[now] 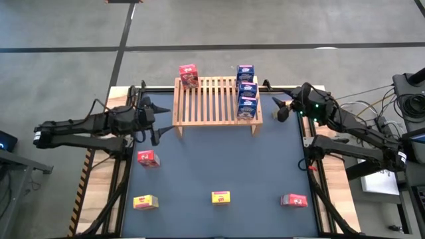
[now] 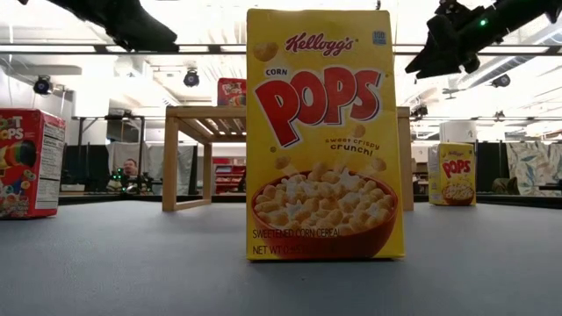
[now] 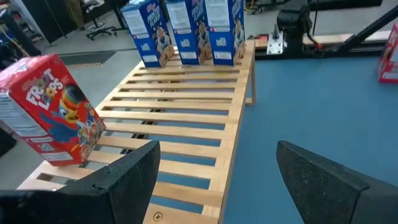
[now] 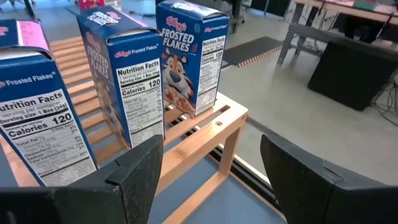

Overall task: Stack cereal on shelf
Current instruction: Put the top red cereal box on the shelf aligned with the red cereal box

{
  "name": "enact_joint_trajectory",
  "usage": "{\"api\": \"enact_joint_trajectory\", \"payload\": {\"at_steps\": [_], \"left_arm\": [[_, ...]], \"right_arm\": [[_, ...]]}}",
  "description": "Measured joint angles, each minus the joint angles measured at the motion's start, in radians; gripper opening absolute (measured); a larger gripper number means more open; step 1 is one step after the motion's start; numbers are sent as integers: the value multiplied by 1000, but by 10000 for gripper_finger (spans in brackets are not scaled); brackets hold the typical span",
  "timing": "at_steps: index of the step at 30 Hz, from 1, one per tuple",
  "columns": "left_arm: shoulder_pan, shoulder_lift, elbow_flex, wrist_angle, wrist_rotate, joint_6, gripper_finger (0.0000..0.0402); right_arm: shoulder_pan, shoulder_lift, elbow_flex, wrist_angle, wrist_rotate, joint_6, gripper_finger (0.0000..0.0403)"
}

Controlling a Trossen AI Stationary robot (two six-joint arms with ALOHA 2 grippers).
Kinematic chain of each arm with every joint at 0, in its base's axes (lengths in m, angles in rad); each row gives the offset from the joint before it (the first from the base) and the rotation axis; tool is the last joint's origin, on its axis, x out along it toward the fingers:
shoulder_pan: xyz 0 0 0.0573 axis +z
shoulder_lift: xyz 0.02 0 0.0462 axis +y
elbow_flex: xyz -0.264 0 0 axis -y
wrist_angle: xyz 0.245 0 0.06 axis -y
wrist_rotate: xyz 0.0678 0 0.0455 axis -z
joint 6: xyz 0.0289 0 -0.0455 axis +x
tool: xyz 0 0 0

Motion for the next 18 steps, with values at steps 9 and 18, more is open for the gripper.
{"api": "enact_joint_trajectory", "payload": {"at_steps": [9, 18], "left_arm": [[0, -14, 18, -118, -31, 54, 303], [0, -18, -3, -127, -35, 59, 304]], "right_arm": [[0, 61, 111, -162, -15, 13, 256], [0, 164, 181, -262, -21, 13, 256]]}}
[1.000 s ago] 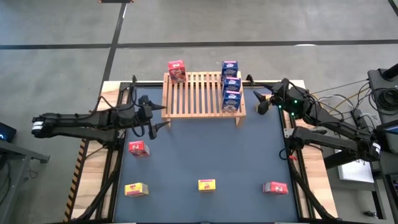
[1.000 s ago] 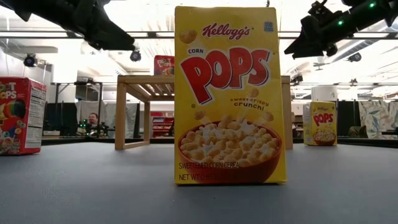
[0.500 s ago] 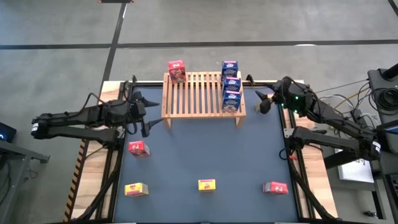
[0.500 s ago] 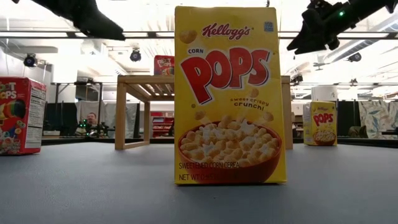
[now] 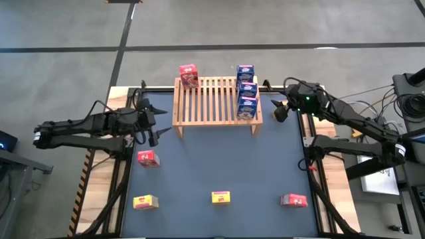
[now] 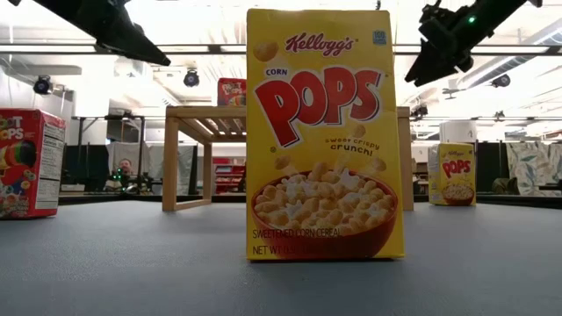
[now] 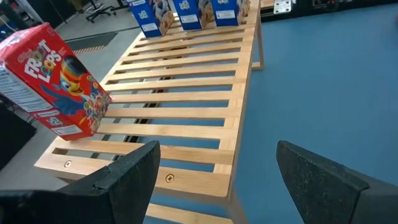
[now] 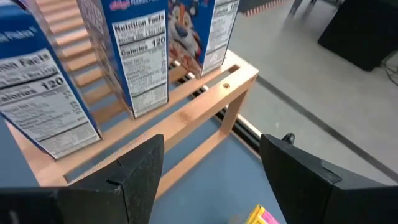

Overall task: Stack cereal on shelf
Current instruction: Put the top red cereal box on the shelf aligned with the red cereal box

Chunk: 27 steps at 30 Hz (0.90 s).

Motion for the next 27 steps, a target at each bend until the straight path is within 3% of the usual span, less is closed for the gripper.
{"api": "enact_joint_trajectory", "payload": {"at_steps": [27], "left_arm": [[0, 0, -27, 3, 1, 8, 304]], "right_arm": [[0, 70, 6, -46, 4, 0, 247]]}}
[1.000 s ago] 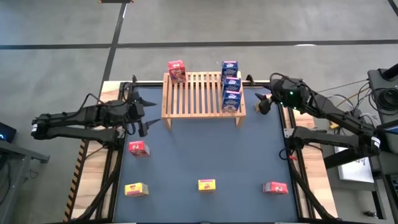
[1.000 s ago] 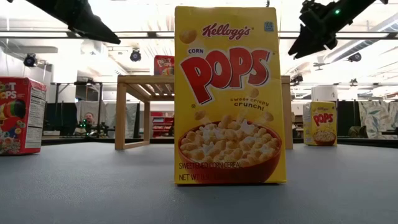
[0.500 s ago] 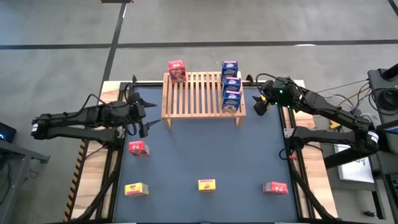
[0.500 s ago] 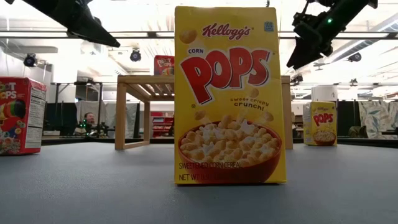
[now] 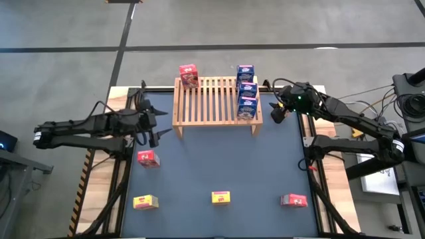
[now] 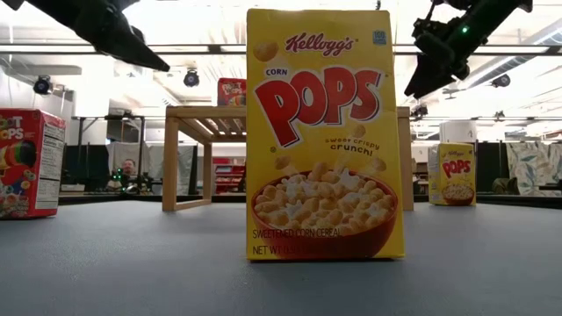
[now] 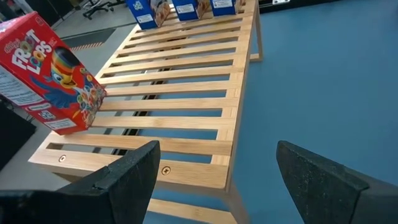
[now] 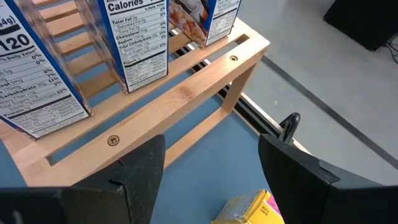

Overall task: Stack cereal on shelf
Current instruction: Put the top red cereal box on the shelf aligned with the red cereal box

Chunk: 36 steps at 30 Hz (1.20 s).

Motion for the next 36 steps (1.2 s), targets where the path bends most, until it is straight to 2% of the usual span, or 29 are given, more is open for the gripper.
{"api": "enact_joint_trajectory", "payload": {"at_steps": [5, 15, 26, 30, 36], "left_arm": [[0, 6, -16, 14, -3, -6, 304], [0, 40, -16, 17, -122, 10, 304], [0, 73, 0, 13, -117, -1, 304], [-1, 66, 34, 11, -61, 13, 304], [-1, 69, 148, -137, -61, -35, 304]], "right_arm": [[0, 0, 0, -1, 1, 0, 247], [0, 0, 0, -5, 1, 2, 245], [0, -1, 0, -9, 0, 10, 244], [0, 6, -1, -7, 0, 4, 244], [0, 5, -1, -17, 0, 10, 244]]}}
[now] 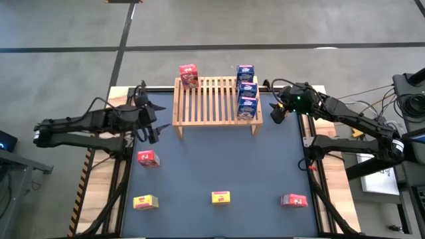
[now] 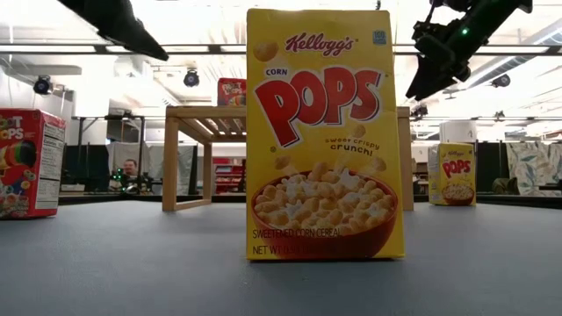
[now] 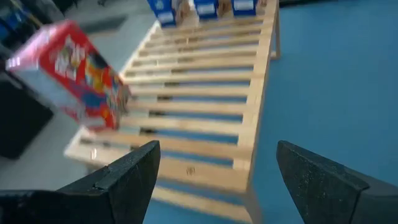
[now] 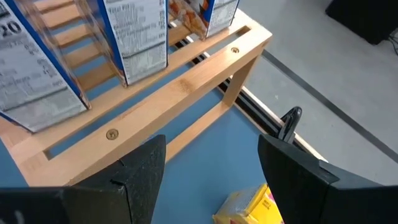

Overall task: Stack cereal on shelf
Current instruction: Put the top red cereal box on the shelf aligned with the red cereal box

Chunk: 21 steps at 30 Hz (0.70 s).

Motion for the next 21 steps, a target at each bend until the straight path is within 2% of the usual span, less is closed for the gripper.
{"api": "enact_joint_trajectory", "payload": {"at_steps": [4, 10, 14, 19, 21], "left_arm": [[0, 7, 49, -118, 6, -167, 304], [0, 6, 40, -282, 172, -259, 304], [0, 4, 77, -384, 257, -287, 304], [0, 7, 181, -593, 263, -309, 304], [0, 7, 204, -630, 263, -328, 304]], "right_arm": [[0, 0, 0, 4, -1, 0, 244], [0, -4, 0, 0, -3, 0, 244], [0, -8, 0, -3, -4, 0, 244], [0, -7, 0, -2, -4, 5, 244], [0, -6, 0, -3, -4, 7, 244]]}}
